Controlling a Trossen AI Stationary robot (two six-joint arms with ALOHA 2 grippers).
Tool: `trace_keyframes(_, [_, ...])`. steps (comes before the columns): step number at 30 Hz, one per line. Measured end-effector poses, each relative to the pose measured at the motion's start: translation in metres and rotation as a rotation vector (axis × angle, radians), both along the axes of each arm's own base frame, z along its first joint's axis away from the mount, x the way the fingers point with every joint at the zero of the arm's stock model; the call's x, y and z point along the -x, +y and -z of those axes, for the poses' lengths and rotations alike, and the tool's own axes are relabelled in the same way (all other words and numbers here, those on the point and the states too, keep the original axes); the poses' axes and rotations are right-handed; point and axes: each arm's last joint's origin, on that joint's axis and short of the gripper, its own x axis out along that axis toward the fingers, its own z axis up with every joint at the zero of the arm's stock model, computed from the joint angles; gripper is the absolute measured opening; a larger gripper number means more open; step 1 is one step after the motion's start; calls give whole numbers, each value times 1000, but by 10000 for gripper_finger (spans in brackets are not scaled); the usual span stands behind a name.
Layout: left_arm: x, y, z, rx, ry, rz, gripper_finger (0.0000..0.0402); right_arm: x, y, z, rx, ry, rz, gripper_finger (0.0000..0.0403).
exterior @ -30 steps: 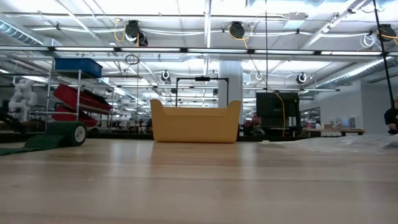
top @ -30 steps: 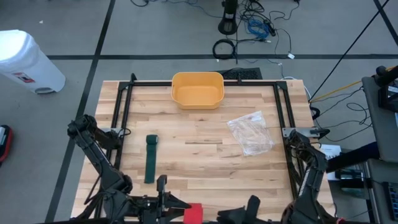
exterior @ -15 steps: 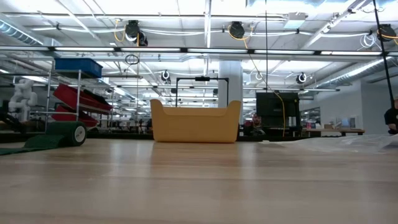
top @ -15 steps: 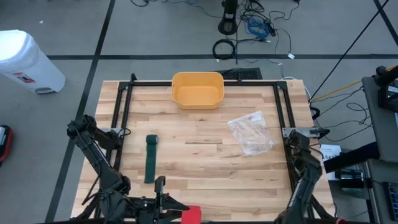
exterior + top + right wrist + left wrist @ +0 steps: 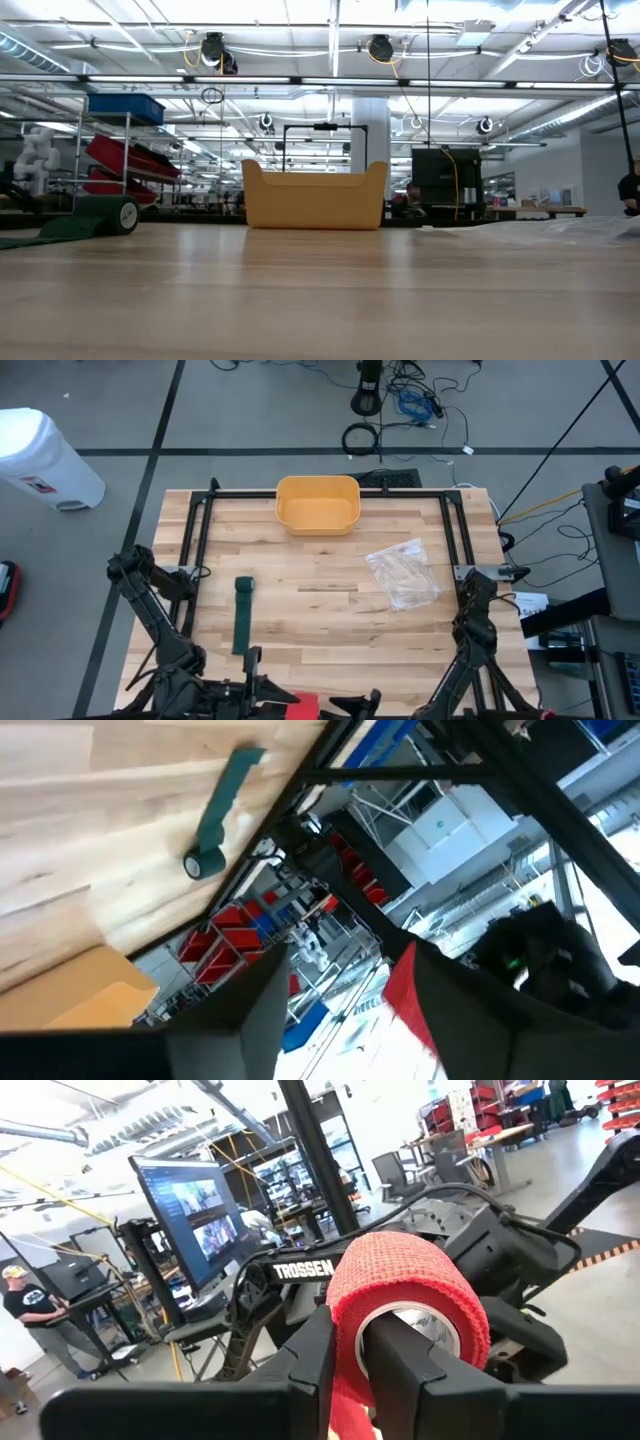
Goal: Roll bandage
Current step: Roll the red bandage
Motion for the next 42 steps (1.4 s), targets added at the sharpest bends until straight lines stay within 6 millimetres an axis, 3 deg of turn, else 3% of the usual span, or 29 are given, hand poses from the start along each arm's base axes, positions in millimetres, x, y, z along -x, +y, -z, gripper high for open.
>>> trace_keyframes(5, [0,0,-1,10,-8,-4,58,0,-1,0,70,38,-23,221])
trace_keyframes(23, [1,2,-2,10,-9,-46,58,-15,4,-16,159,17,-87,196])
trace_keyframes(32, [7,-3,-3,40,-9,-23,58,-30,-10,-16,202,39,-60,196])
trace_keyframes(42, [17,-10,-4,61,-16,-15,58,-26,7,-32,168,-48,-135,196])
